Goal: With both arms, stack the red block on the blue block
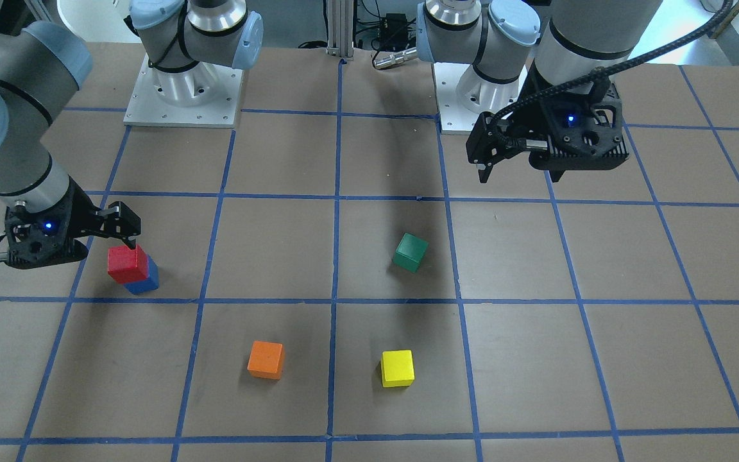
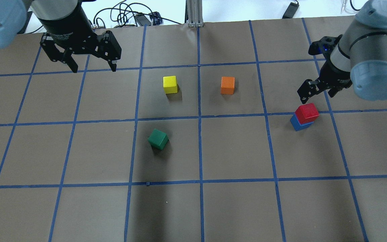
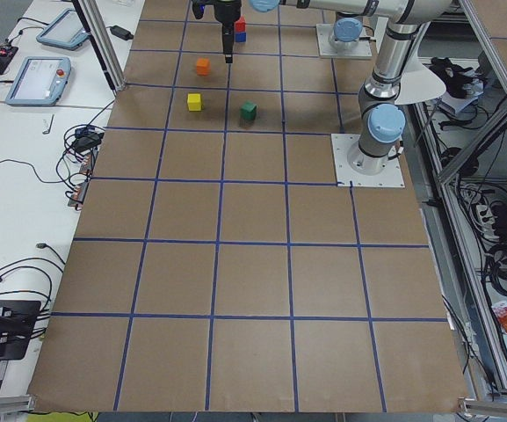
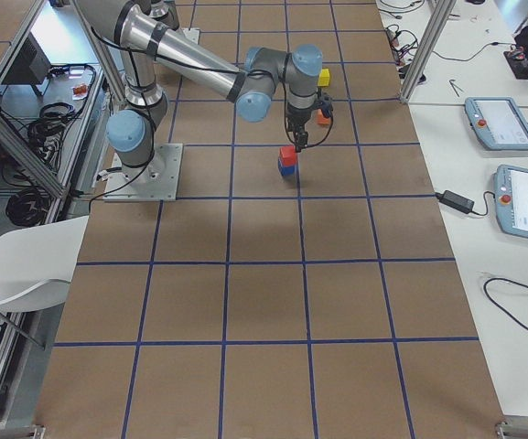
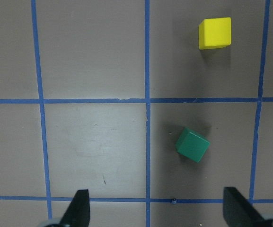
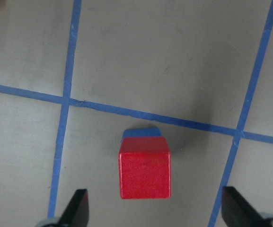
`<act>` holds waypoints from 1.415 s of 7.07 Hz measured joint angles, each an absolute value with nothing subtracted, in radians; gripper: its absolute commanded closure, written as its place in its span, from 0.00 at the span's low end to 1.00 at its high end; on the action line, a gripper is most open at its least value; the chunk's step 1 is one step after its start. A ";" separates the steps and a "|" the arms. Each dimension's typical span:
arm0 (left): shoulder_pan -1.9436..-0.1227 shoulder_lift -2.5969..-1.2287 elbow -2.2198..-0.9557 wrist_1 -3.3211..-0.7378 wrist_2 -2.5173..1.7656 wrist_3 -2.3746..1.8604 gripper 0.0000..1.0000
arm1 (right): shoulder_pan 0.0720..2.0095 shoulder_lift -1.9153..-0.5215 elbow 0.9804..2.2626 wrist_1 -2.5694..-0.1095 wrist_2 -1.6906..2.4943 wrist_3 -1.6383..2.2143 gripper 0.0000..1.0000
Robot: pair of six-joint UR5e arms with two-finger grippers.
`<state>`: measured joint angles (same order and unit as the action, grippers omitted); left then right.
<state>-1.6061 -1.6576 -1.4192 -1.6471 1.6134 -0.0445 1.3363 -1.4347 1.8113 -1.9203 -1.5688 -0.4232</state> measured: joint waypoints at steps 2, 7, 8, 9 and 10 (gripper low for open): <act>-1.606 -1.660 -1.417 -1.646 1.611 -0.044 0.00 | 1.371 -1.487 1.687 -1.733 -1.566 -0.332 0.00; -1.606 -1.661 -1.415 -1.646 1.613 -0.043 0.00 | 1.536 -1.567 1.625 -1.598 -1.572 -0.048 0.00; -1.606 -1.662 -1.414 -1.646 1.613 -0.043 0.00 | 1.560 -1.569 1.624 -1.597 -1.575 -0.004 0.00; -1.606 -1.662 -1.412 -1.646 1.613 -0.043 0.00 | 1.570 -1.569 1.624 -1.595 -1.575 0.015 0.00; -1.606 -1.662 -1.411 -1.646 1.613 -0.043 0.00 | 1.573 -1.569 1.625 -1.594 -1.573 0.023 0.00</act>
<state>-1.6061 -1.6618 -1.4112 -1.6460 1.6131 -0.0430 1.5734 -1.5693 1.6251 -1.5944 -1.5734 0.0228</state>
